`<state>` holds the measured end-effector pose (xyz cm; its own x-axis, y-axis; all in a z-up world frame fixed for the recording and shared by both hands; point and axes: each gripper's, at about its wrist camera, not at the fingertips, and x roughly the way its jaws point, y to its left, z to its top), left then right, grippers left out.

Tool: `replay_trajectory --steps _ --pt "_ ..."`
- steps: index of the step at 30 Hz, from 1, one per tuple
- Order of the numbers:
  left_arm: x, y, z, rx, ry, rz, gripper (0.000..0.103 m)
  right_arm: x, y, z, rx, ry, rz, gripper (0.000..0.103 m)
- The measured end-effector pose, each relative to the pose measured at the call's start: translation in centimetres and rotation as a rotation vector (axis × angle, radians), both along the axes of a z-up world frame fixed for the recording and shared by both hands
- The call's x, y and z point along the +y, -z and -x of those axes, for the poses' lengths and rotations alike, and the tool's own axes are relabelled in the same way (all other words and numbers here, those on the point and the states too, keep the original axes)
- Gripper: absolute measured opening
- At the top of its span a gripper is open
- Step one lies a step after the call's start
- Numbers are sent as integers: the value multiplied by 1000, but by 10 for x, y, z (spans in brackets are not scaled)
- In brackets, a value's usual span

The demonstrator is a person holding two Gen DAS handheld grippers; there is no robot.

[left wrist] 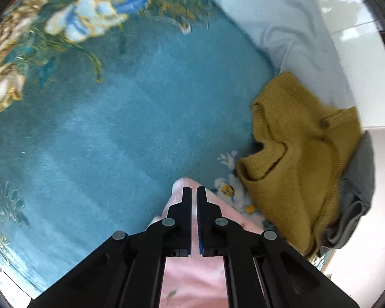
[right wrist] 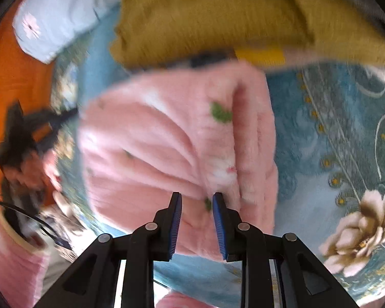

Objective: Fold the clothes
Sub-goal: 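Pinch the folded pants with the left gripper while the right gripper grasps the other end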

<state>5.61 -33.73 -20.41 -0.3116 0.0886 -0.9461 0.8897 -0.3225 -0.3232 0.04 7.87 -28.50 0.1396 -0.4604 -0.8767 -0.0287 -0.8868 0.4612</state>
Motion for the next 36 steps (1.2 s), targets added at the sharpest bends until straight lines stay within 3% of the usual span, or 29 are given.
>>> replay_trajectory --steps 4,6,10,13,18,22,24,25,26,27,29,31,33,36 --pt "27 -22 -21 64 42 18 2 0 -15 17 72 34 24 28" --pt "48 -24 -30 41 100 1 2 -1 -14 24 88 38 9 28" --pt "80 8 -47 -64 144 -63 2 9 6 33 68 69 -30 28" --pt "88 36 -62 -104 97 -111 2 17 25 35 35 95 -30 28" --pt "79 55 -66 -118 21 -167 2 13 34 43 12 87 -48 28" --pt "75 35 -58 -101 73 -153 2 18 18 39 23 110 -36 28" --pt "72 17 -61 -51 100 -113 3 24 6 29 55 126 -25 32" --pt "70 12 -63 -46 107 -96 5 29 2 23 71 127 -34 37" --pt "67 7 -65 -40 115 -79 15 33 -2 16 87 128 -43 51" --pt "65 2 -67 -35 122 -61 32 38 -6 10 102 129 -51 67" --pt "59 10 -69 -102 150 -43 39 45 5 -5 78 128 -73 71" --pt "53 22 -71 -149 176 -46 39 49 22 -12 24 154 -77 71" --pt "46 36 -74 -157 192 -85 50 52 34 -16 -2 192 -69 71" --pt "36 54 -78 -142 205 -139 58 59 50 -17 -31 241 -25 74"
